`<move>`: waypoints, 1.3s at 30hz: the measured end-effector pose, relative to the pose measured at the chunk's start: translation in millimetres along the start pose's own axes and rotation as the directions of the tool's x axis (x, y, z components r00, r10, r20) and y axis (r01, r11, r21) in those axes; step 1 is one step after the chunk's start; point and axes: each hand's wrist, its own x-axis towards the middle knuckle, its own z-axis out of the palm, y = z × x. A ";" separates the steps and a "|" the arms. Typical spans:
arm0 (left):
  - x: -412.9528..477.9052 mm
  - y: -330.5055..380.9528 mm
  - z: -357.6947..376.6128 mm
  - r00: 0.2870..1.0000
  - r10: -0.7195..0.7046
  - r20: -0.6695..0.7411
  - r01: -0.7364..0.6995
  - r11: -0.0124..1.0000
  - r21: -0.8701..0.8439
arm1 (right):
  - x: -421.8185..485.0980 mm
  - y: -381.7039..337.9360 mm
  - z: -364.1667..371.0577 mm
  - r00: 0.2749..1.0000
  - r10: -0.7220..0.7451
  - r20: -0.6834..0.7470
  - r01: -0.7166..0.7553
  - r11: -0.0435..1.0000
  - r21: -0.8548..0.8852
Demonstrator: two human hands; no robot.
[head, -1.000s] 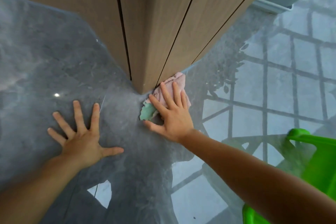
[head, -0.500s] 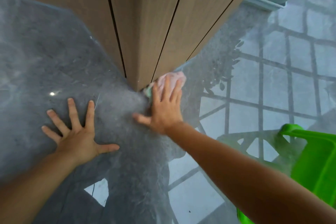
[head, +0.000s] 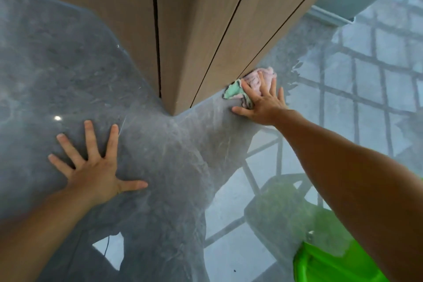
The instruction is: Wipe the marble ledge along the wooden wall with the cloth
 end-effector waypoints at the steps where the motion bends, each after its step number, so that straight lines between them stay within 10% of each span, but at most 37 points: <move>1: 0.1 -0.2 -0.6 1.000 0.001 -0.003 -0.001 1.000 -0.001 | -0.4 -8.9 -5.3 0.999 0.018 0.039 -0.018 1.000 0.018; 5: 2.8 -2.9 4.1 1.000 0.010 -0.022 -0.010 1.000 -0.014 | -47.9 -70.0 17.8 0.963 -0.261 0.071 0.267 0.961 -0.078; 9: 3.0 -3.1 4.5 0.999 0.014 -0.043 -0.015 0.999 -0.029 | -112.4 -165.5 55.6 0.751 -0.658 0.057 0.658 0.739 -0.146; 20: 8.4 -33.9 12.9 0.976 -0.117 -0.181 0.085 0.981 -0.175 | -109.8 -211.1 49.6 0.770 -0.638 0.018 0.625 0.749 -0.219; 30: 22.7 -40.0 30.4 0.958 -0.098 -0.270 0.048 0.982 -0.184 | 74.1 -390.2 -46.5 0.859 -0.470 -0.201 0.473 0.880 -0.036; 39: 17.5 -40.4 22.2 0.968 -0.089 -0.234 0.040 0.978 -0.206 | -62.0 -247.8 33.9 0.778 -0.609 -0.152 0.585 0.791 -0.179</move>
